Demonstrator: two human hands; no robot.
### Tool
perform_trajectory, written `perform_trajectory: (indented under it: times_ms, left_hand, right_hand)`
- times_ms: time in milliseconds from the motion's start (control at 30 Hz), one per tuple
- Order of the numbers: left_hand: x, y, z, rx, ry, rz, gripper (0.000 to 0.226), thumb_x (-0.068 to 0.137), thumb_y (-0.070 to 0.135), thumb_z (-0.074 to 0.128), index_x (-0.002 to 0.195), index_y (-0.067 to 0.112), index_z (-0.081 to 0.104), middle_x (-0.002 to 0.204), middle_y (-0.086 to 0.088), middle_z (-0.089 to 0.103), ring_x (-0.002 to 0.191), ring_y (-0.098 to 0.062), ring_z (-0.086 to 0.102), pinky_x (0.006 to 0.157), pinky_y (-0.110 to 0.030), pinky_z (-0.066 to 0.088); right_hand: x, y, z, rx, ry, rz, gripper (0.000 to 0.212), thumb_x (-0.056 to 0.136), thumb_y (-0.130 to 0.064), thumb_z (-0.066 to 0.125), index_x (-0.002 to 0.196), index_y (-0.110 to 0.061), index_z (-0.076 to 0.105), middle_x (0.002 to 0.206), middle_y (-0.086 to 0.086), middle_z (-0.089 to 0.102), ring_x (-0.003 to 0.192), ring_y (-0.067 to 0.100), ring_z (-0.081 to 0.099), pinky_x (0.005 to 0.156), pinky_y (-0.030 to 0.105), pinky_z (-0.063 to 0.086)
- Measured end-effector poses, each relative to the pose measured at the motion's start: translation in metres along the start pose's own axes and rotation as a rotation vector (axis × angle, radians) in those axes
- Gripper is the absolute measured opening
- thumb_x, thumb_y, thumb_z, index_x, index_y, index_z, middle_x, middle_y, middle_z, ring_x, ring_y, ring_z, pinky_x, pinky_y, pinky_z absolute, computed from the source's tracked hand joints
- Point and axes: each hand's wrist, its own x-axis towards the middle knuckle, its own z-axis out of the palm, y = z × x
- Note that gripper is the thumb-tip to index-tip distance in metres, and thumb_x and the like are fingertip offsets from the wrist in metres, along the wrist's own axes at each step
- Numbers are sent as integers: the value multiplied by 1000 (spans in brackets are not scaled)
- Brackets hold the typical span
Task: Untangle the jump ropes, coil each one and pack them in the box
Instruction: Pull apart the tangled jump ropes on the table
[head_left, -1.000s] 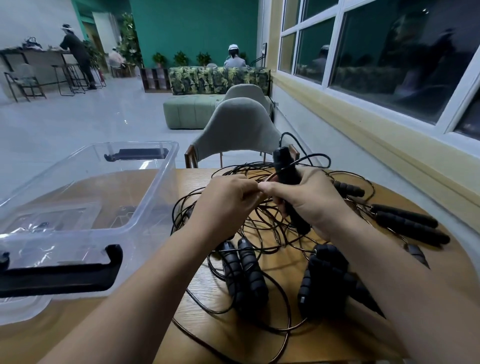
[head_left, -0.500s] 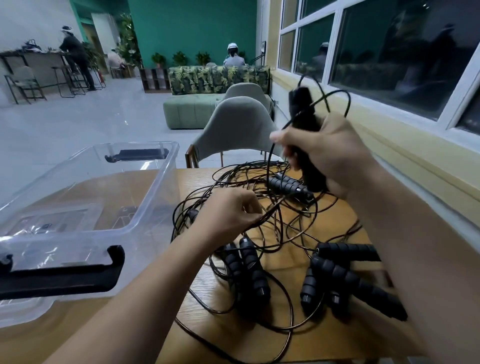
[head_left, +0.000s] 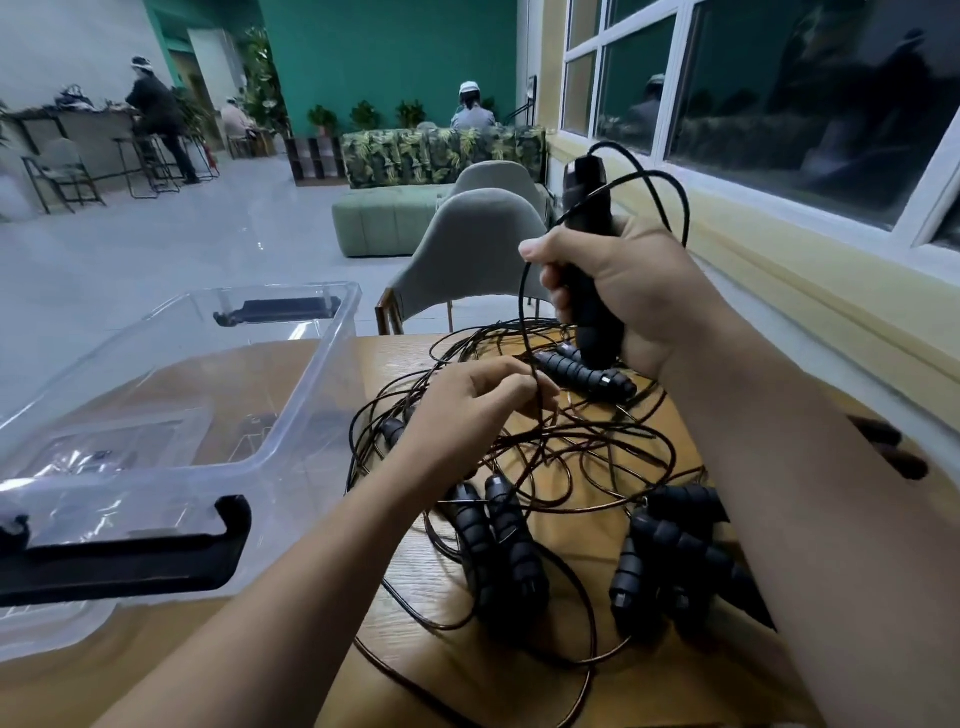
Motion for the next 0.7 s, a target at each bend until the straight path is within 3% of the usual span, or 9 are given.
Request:
perform_trajectory:
  times_ms: [67,200,267,333,467,633,700]
  left_hand:
    - [-1,-3,-4,53,-38,8,21,103,23,63,96,20,83,92,4,80,91,-8,73,79,-13,50]
    - [3,-9,-10,78,-31,39,20,105,29,64,103,23,83,91,2,80,89,-17,75,87,-36,60]
    - [6,-10,-13,86,30,73,20,106,31,64,103,23,82,90,2,80,88,-19,74,86,-41,59]
    - [10,-11,-17,121,108,132,20,106,32,64,98,23,81,85,4,78,83,-17,73,77,-41,58]
    - [11,-12,-23,183,215,187,17,104,30,66,93,26,79,73,16,72,68,-1,64,62,-25,48]
    - [15,-15,-17,367,222,276,13,102,27,69,95,23,79,72,13,70,68,-6,63,61,-28,46]
    - [17,-18,-15,386,214,288,14,101,29,66,96,25,78,73,11,68,68,-9,61,61,-36,48]
  right_hand:
    - [3,3,-2,13,12,6,20,91,-7,80,80,-15,65,68,5,64,56,16,55,53,27,45]
    - [5,9,-3,31,3,25,17,91,-12,82,84,-13,67,68,4,65,55,14,56,52,24,47]
    - [5,13,-2,2,-45,82,18,89,-16,85,92,-10,68,69,3,65,55,13,56,51,23,47]
    - [4,19,-3,-100,-126,133,23,87,-16,87,99,-6,69,71,5,64,56,13,57,51,23,48]
    - [-3,34,-7,-271,-242,139,31,87,-13,86,103,8,71,72,8,63,58,16,57,53,25,48]
    - [-11,43,-10,-213,-168,163,25,90,-17,85,101,0,71,72,8,62,57,14,56,52,23,48]
    - [-12,45,-7,-176,-145,149,22,90,-13,84,101,0,71,70,7,62,57,13,56,52,22,48]
